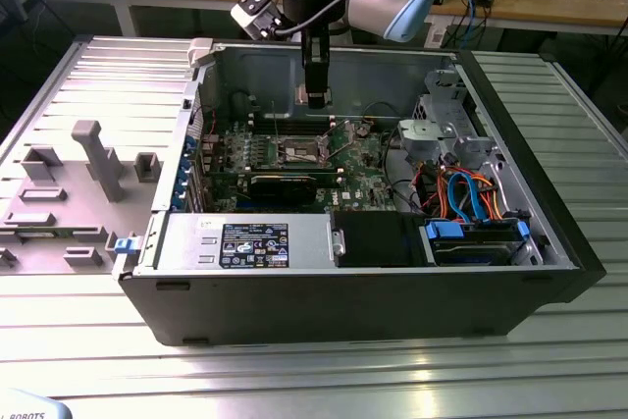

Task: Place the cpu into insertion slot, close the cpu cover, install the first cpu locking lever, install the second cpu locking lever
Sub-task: 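Place the cpu into insertion slot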

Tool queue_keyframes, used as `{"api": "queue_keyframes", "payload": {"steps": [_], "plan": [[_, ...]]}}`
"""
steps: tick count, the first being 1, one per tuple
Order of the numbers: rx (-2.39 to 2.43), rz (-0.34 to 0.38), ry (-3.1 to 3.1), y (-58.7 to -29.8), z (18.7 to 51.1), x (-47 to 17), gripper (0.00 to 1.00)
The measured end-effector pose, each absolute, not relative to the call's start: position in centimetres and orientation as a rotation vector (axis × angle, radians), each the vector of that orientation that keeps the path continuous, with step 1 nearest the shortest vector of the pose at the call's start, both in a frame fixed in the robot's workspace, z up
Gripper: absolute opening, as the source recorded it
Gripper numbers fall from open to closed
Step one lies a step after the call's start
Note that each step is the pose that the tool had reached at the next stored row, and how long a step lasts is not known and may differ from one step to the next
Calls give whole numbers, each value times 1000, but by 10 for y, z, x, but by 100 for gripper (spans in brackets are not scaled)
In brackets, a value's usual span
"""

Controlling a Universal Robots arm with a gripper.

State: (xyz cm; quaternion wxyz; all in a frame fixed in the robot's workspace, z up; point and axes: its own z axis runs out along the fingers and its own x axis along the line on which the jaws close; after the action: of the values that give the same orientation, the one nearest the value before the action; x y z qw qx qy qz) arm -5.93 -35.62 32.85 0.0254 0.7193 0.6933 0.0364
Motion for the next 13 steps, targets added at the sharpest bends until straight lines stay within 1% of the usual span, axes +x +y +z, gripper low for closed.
{"api": "queue_keyframes", "payload": {"steps": [13], "plan": [[2286,110,2074,-356,328,-59,54]]}}
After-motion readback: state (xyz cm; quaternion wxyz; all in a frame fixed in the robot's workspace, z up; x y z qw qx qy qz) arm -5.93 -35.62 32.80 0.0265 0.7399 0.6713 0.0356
